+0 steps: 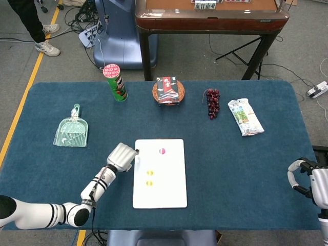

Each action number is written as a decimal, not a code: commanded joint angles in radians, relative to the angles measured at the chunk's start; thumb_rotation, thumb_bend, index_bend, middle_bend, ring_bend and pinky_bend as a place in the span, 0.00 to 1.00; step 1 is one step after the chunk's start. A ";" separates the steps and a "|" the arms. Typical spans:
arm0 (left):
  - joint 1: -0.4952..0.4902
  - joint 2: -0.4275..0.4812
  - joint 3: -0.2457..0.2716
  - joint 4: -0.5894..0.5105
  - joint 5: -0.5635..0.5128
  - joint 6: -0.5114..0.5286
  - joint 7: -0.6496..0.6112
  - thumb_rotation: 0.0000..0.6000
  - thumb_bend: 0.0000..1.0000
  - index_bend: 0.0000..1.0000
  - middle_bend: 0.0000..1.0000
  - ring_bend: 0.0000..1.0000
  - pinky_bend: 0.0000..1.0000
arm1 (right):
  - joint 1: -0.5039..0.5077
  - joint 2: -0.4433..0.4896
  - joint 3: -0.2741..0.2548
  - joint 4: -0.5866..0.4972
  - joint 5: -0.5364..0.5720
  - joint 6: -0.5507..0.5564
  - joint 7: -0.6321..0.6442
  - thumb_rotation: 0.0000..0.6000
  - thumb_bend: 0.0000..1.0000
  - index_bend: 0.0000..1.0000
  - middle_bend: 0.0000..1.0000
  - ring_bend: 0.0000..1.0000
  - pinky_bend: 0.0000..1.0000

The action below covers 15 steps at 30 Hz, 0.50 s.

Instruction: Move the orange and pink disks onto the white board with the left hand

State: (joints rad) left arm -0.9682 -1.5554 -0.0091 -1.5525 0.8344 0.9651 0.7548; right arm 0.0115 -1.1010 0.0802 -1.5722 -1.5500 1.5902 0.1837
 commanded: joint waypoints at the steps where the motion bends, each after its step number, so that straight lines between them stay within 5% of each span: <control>1: 0.014 0.017 0.004 -0.005 0.012 0.007 -0.017 1.00 0.34 0.43 1.00 1.00 1.00 | 0.003 -0.002 -0.005 -0.003 -0.008 -0.003 -0.008 1.00 0.39 0.57 0.49 0.54 0.56; 15: 0.076 0.025 0.017 0.040 0.057 -0.020 -0.115 1.00 0.34 0.45 1.00 1.00 1.00 | 0.004 -0.006 -0.003 -0.005 0.001 -0.005 -0.023 1.00 0.40 0.57 0.49 0.54 0.56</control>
State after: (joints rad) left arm -0.8937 -1.5263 0.0081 -1.5178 0.8875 0.9495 0.6437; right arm 0.0157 -1.1073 0.0775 -1.5769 -1.5491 1.5857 0.1602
